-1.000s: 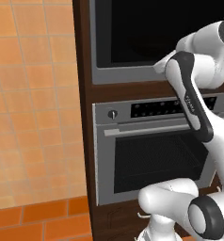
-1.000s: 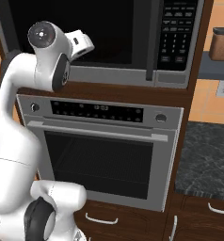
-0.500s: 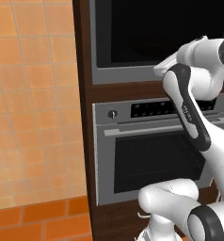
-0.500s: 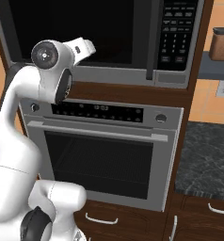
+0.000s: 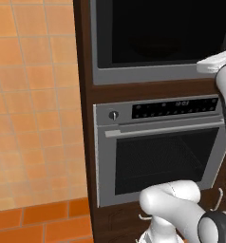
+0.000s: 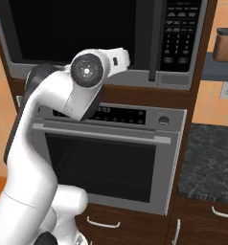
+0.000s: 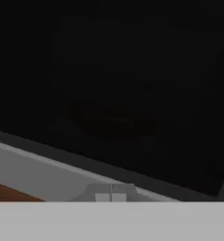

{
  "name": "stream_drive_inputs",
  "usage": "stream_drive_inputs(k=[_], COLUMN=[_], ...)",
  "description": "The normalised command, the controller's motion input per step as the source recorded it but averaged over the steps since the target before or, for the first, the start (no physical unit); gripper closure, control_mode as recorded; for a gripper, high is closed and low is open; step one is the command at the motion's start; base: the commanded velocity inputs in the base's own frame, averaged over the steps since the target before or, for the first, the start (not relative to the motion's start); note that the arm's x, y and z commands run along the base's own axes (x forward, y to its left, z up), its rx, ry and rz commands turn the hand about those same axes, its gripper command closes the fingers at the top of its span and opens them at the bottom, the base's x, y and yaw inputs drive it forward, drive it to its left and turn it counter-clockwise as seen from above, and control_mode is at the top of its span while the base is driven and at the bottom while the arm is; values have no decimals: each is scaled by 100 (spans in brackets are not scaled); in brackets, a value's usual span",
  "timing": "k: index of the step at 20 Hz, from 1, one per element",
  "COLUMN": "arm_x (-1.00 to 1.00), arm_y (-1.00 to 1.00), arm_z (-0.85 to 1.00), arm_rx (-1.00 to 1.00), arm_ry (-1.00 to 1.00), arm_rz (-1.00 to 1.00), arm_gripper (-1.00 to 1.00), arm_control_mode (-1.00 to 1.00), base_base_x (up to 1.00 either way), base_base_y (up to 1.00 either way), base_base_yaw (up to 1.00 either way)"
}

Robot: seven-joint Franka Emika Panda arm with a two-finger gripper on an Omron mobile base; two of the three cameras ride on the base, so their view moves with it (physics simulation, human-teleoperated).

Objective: Open the microwave, place the bowl with waffle inside the microwave, then close the microwave door and turn it on.

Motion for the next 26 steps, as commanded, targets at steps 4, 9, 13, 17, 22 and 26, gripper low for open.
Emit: stream_drive_inputs(k=[4,9,13,17,22,26], arm_x=[-19,-3,-1,4,15,49], arm_y=[-63,-99,-98,-89,-50,-3], arm_z=[1,1,0,-5,-14,-26], arm_rx=[13,13,14,15,18,22], arm_ry=[-5,0,0,3,5,14], arm_rz=[-1,-12,-14,-8,-1,-14], arm_gripper=[100,100,100,100,100,100], arm_control_mode=[-100,-100,-100,-100,-100,-100], base_base_x=[0,0,0,0,0,0], base_base_y=[0,0,0,0,0,0], base_base_yaw=[0,0,0,0,0,0])
